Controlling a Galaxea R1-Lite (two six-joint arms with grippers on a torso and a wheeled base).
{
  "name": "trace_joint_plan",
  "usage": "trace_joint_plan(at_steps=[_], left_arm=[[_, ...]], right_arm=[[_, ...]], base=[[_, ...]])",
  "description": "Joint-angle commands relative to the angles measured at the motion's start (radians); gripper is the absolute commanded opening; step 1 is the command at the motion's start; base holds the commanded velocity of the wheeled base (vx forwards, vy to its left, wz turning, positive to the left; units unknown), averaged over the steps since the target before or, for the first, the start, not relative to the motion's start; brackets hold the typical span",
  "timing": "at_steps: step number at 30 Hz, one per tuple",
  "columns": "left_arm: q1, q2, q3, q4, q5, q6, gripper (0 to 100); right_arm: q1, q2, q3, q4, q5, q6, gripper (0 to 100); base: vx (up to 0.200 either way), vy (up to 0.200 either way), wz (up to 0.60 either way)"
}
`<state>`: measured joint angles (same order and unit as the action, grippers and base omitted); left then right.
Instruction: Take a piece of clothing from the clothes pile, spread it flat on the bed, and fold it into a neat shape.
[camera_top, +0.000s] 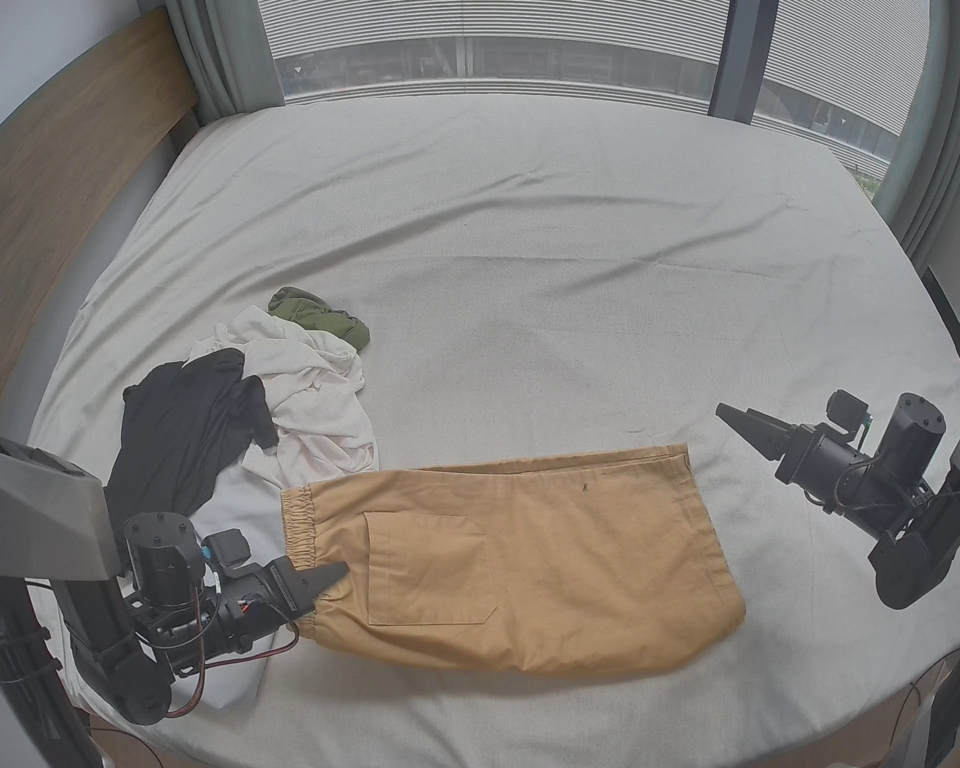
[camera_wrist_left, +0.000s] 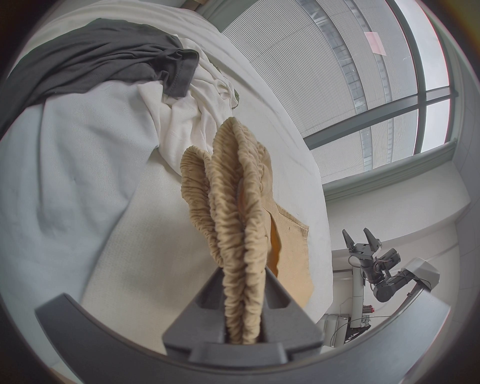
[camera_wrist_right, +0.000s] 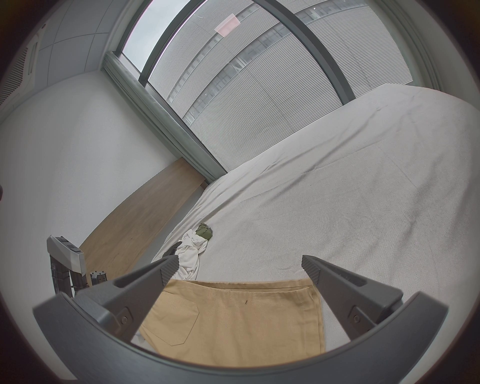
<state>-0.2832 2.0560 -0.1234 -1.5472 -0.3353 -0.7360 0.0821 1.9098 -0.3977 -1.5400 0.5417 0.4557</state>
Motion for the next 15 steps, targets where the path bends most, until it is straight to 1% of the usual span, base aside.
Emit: trace_joint_plan(at_steps=[1, 10, 15], left_arm=[[0.032, -0.005, 0.010, -0.001, -0.005, 0.015, 0], [0.107, -0.005, 0.031, -0.001, -0.013, 0.021, 0], [0.157, -0.008, 0.044, -0.001, -0.051, 0.023, 0]], right_arm=[[0.002, 0.000, -0.001, 0.000, 0.000, 0.001, 100], [0.002, 0.000, 0.000, 0.000, 0.000, 0.001, 100], [0.002, 0.002, -0.001, 0.000, 0.000, 0.001, 100]], base=[[0.000, 0.000, 0.00], [0.000, 0.000, 0.00], [0.000, 0.000, 0.00]])
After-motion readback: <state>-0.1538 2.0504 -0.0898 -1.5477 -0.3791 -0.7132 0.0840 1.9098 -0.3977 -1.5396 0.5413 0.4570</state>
